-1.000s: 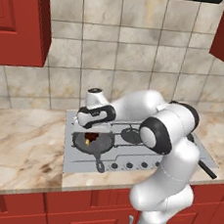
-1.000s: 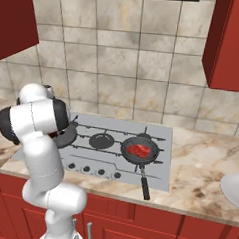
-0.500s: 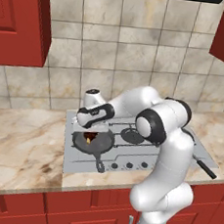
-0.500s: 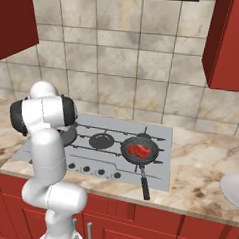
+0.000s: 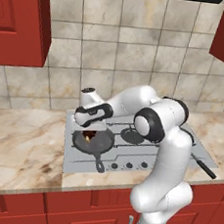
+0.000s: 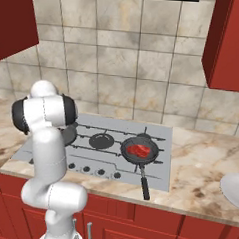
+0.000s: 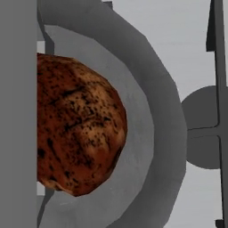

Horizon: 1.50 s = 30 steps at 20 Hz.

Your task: Place one of the steaks on the plate and the other in the bowl. Then place the bowl in the fridge.

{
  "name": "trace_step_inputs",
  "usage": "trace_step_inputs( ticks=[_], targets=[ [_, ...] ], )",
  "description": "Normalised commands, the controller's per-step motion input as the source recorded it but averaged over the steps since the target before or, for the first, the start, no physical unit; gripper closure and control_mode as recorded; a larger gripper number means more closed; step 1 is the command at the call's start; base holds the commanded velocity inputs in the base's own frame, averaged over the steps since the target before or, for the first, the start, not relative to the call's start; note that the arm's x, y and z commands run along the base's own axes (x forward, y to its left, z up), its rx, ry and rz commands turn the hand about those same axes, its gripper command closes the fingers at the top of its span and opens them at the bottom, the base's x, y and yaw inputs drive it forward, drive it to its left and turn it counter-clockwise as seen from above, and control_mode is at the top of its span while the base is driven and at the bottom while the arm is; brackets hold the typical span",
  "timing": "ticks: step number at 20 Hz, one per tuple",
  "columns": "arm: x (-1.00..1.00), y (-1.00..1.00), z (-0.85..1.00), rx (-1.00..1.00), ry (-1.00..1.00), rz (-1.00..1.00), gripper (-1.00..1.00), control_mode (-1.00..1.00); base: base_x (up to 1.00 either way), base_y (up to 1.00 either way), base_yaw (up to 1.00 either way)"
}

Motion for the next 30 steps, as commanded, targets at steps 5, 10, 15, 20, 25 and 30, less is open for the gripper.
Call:
trace_step_inputs(
  ticks=[5, 10, 15, 20, 25, 30],
  targets=[
    [-0.29, -0.11, 0.6, 0.04, -0.24, -0.16, 1.0, -1.0, 0.0, 0.0, 0.0],
    [-0.29, -0.51, 0.59, 0.0, 0.0, -0.3, 1.0, -1.0, 0.0, 0.0, 0.0],
    [-0.34, -0.84, 0.45, 0.06, -0.03, -0.44, 1.0, -1.0, 0.0, 0.0, 0.0],
    [-0.3, -0.91, 0.27, 0.04, -0.13, -0.42, 1.0, -1.0, 0.0, 0.0, 0.0],
    [-0.16, -0.85, 0.1, 0.0, -0.12, -0.49, 1.0, -1.0, 0.0, 0.0, 0.0],
    [-0.09, -0.81, 0.1, 0.0, -0.04, -0.56, 1.0, -1.0, 0.0, 0.0, 0.0]
  ],
)
